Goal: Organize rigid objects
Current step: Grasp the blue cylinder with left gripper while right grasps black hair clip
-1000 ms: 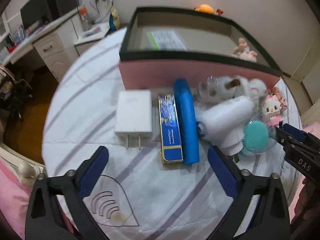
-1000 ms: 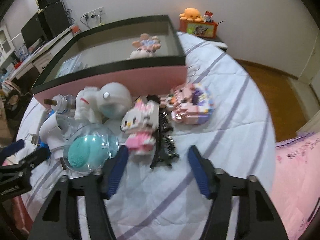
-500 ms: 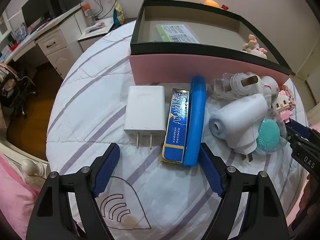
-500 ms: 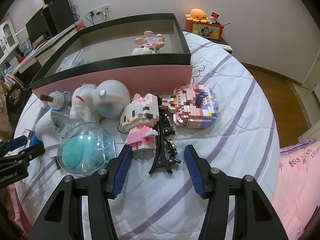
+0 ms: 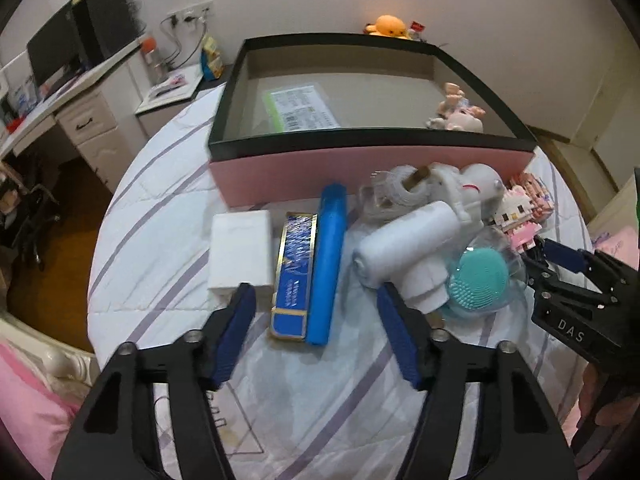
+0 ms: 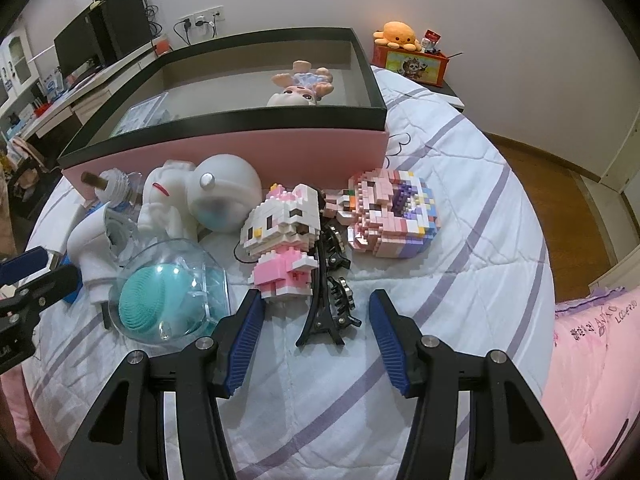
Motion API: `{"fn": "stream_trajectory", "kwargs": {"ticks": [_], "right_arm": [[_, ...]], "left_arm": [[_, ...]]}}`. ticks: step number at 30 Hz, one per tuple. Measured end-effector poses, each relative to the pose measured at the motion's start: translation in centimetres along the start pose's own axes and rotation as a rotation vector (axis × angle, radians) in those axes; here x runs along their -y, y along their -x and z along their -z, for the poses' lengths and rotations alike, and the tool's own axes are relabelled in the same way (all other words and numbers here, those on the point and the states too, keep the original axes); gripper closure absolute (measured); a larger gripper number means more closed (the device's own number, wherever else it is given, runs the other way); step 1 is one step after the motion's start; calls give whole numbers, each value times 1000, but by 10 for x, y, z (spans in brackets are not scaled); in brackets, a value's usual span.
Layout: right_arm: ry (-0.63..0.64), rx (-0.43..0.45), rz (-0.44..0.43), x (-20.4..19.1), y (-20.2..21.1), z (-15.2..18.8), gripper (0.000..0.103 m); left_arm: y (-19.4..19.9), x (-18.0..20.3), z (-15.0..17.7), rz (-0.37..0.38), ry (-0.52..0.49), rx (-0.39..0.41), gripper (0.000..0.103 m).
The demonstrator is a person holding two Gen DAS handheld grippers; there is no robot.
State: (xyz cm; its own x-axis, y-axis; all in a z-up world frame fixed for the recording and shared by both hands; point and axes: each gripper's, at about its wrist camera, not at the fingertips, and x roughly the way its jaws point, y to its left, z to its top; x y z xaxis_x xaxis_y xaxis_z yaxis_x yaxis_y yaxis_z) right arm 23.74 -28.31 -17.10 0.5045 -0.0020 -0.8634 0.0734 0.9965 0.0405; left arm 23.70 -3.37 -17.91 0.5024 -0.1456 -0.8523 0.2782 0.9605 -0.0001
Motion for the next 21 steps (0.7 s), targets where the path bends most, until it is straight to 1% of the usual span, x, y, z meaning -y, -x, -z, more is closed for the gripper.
{"fn": "stream_trajectory", "kwargs": {"ticks": [1,2,4,7,9,10,11,16,17,19,20,21], "right_arm": [[-2,1,-3,0,0,0,47],[-3,1,-7,1,0,0,47],[-4,1,-10,2,0,0,47],[-1,3,-12,2,0,1,47],[-3,3,-13,2,-1,1,47],[-4,3,-14,2,-1,1,47],[-5,3,-15,3,0,1,47],[-5,2,-18,3,0,1,47],[-4,2,-18,3,0,1,47],[1,2,-16,3,-1,0,47],[6,1,-13,2,-1,0,47],[9,1,-9,1,-2,-1,47]], "left_arm": [[-2,2,0,-2,-9,0,51],[-6,4,-1,-9,-16,-6,63],[-11,5,-3,-29,-39,7,68],[-13,8,-6,-6,-50,7,72],[-13,8,-7,12,-51,8,80],[-13,8,-8,23,-53,6,86],[-13,10,-7,37,-56,1,88],[-13,14,-4,19,-72,15,88],[-14,14,-4,12,-68,13,87],[-25,14,-5,-21,-57,-28,86],[-30,15,-5,-24,-54,-33,86],[-29,17,-6,-31,-58,-16,86]]}}
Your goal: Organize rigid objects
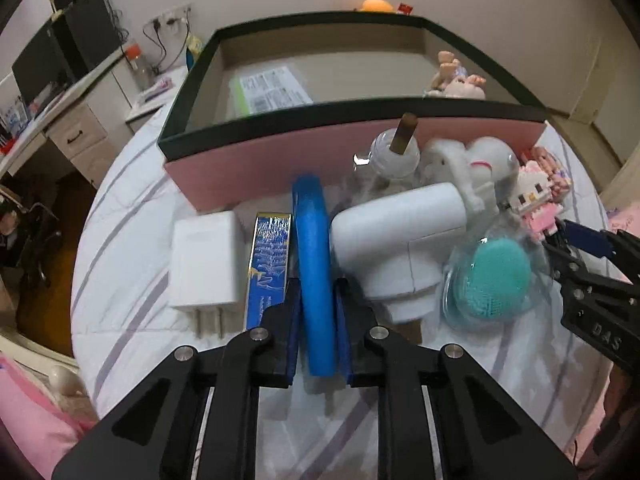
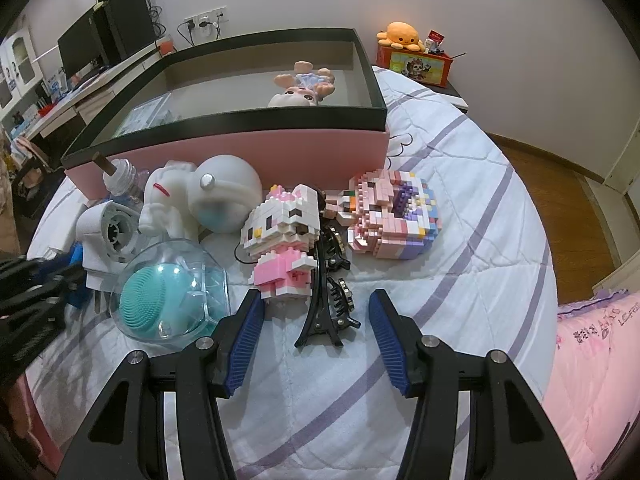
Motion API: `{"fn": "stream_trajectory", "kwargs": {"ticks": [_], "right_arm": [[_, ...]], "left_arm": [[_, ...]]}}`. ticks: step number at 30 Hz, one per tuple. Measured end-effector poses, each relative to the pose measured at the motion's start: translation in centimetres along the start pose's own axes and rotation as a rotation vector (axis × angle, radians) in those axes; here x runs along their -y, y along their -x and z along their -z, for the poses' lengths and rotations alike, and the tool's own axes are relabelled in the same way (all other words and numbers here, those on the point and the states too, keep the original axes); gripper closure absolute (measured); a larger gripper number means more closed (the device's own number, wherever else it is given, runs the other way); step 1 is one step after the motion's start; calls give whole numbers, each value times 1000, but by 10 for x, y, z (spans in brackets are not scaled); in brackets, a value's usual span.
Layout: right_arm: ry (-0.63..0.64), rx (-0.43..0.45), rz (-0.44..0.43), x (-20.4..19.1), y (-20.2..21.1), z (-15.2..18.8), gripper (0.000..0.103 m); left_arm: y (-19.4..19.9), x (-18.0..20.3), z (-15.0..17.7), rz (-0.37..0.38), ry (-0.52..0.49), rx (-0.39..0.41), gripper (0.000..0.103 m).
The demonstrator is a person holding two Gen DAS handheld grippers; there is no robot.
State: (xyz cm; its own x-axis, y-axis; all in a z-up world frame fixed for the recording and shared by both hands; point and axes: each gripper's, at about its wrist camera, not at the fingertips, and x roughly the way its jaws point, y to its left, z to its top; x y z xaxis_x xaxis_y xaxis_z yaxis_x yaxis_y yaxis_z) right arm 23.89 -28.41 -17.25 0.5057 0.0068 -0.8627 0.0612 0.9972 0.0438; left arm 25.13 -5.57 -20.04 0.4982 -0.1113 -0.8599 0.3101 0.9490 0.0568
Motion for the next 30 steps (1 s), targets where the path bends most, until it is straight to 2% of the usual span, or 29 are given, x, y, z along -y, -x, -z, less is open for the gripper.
{"fn": "stream_trajectory", "kwargs": {"ticks": [2,8,11,12,16,21,22,24,26,30], "right_arm": [[5,1,9,-2,-1,-1,47],[22,12,31,-7,-5,-4,46],[17,16,41,-4,-1,-4,66],[5,15,18,-2,0,-6,75],[-5,16,15,0,-1,-6,76],[48,11,49,-7,-2,-6,73],[50,10,55,-7,-2,-8,70],[31,14,76,-3,-2,-11,50],[18,31,75,2,-1,-14,48],[16,7,55,8,-13,-17,46]], "left_arm": [[-1,5,-3,-20,-9,-1,87],[0,-4,-3,41,48,9,89],[1,-7,-3,54,57,12,89],[1,-8,-2,54,59,13,89],[2,-10,-1,50,59,18,89],[2,-10,-1,46,71,19,89],[3,-11,-1,51,76,19,89],[3,-15,-1,62,86,19,89],[3,-17,-1,66,91,19,89],[2,-17,0,60,83,21,89]]}}
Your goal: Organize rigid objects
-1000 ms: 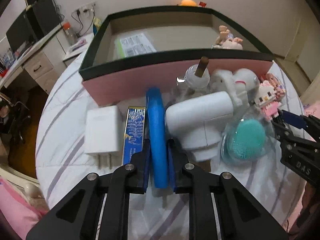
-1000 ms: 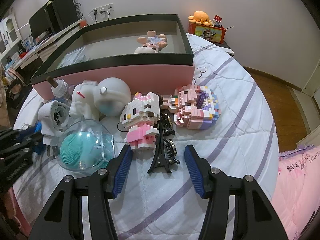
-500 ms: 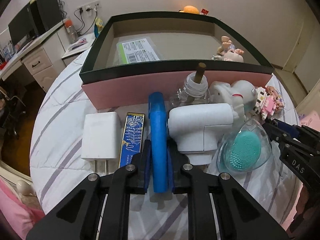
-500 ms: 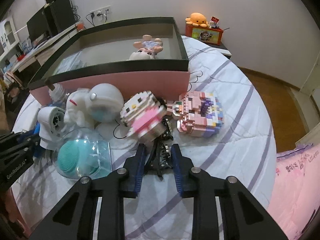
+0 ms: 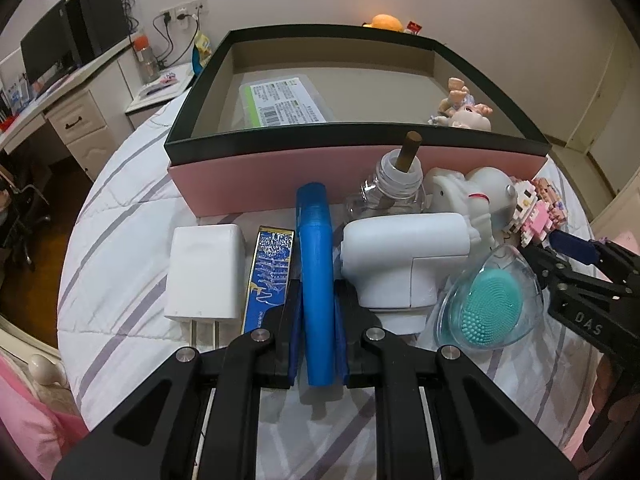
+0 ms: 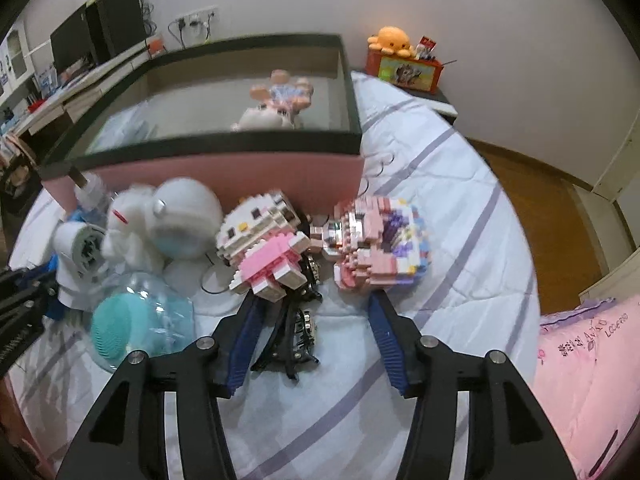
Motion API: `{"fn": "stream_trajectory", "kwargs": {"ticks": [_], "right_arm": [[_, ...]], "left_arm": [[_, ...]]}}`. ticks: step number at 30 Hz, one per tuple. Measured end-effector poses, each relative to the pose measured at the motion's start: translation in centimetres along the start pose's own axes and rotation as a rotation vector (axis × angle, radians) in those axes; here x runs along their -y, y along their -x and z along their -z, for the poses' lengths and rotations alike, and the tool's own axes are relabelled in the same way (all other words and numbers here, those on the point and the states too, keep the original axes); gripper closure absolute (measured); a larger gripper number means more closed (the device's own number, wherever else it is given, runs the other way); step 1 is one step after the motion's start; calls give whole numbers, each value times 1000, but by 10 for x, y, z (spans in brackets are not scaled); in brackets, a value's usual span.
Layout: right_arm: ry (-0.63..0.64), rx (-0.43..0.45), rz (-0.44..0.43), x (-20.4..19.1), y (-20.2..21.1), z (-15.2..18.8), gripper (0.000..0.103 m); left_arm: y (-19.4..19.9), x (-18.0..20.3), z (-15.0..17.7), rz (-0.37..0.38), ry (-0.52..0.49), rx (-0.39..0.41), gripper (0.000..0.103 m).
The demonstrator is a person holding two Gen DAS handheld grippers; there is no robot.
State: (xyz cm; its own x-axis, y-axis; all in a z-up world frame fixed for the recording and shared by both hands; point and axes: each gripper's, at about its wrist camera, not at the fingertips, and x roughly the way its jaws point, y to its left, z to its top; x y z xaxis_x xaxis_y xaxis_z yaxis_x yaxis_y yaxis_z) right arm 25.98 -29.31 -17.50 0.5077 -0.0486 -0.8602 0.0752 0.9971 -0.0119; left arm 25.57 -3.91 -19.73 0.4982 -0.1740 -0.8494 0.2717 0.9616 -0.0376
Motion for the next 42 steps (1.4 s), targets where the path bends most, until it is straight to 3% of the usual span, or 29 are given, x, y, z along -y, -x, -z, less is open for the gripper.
{"fn": "stream_trajectory", "kwargs": {"ticks": [2,4,5,16,23,42], "right_arm": [[1,11,-11,1,1,2,49],[-36,16,-36,8,3,4,67],[-47,12,-48,11,6,5,83],[-95,3,-110,20,17,12,83],[-84,30,-106,16,36,22,83],[-64,182,-123,6,103,30,83]], "left_arm": [[0,0,0,3,-2,0,89],[0,0,0,9,-1,-1,89],[0,0,0,10,-1,0,89],[0,2,1,-9,-8,3,89],[11,5,4,-25,-1,22,89],[83,4,16,-70,8,191,89]]}}
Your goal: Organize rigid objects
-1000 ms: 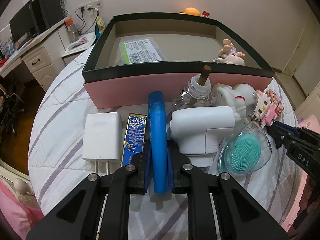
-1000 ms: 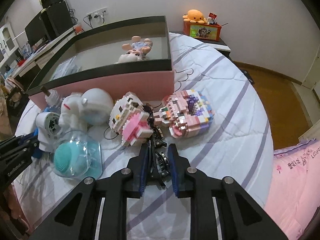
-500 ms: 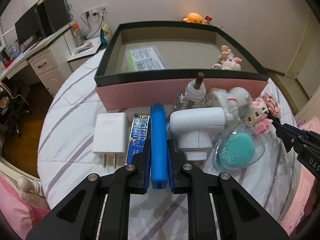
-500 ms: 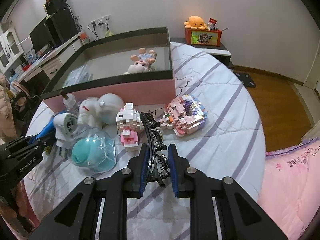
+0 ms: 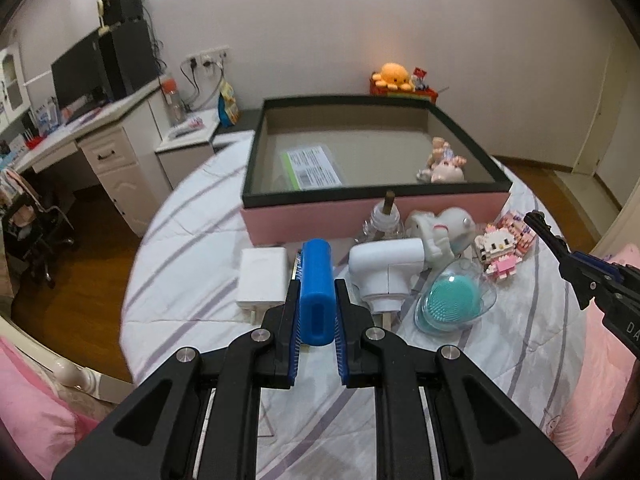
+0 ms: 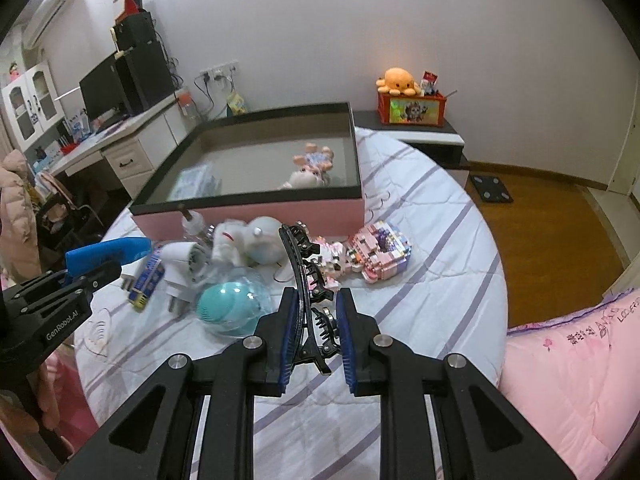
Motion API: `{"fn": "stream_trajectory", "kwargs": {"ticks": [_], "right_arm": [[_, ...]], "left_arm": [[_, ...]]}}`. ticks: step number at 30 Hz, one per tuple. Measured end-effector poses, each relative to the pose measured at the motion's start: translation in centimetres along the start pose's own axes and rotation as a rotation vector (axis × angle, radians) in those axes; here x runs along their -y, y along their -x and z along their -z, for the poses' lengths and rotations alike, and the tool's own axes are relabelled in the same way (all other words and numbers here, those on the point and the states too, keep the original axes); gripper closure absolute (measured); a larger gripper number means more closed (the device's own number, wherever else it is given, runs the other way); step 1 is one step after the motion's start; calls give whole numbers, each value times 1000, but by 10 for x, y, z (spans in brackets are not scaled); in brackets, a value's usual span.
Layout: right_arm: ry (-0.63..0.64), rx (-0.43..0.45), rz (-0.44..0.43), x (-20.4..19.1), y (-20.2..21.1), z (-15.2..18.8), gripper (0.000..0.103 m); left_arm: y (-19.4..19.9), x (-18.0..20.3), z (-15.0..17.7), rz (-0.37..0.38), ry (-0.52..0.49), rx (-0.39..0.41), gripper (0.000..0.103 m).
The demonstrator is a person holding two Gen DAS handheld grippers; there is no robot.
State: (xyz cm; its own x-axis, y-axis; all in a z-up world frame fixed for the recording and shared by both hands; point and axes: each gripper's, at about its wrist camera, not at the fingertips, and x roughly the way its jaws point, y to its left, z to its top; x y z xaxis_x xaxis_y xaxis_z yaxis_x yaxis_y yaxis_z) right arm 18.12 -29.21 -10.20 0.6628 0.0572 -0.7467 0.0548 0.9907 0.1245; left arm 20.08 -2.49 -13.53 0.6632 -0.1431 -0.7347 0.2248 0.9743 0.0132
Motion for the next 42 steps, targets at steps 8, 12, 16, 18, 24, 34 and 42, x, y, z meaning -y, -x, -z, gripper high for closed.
{"fn": "stream_trajectory", "kwargs": {"ticks": [8,12,16,18,24,34,42], "right_arm": [[11,57,-14,-9,25,4,83],[16,90,-24,-12,38,4,83],[34,146,-34,-19,61,2,83],[39,168,-34,-22,70,1,83],[68,242,-65,-33,99,3,83],[88,280,-77,-36,112,2,83],[88,273,-79,-35,107,-2,83]], "left_arm": [[33,-11,2,-15,10,68,89],[53,-10,-2,-23,9,116,89],[78,-8,0,-36,-10,178,89],[87,-7,-1,-32,-6,200,89],[122,-6,1,-50,3,296,89],[135,1,-4,-52,-3,348,89],[126,5,-10,-42,-11,338,89]]}}
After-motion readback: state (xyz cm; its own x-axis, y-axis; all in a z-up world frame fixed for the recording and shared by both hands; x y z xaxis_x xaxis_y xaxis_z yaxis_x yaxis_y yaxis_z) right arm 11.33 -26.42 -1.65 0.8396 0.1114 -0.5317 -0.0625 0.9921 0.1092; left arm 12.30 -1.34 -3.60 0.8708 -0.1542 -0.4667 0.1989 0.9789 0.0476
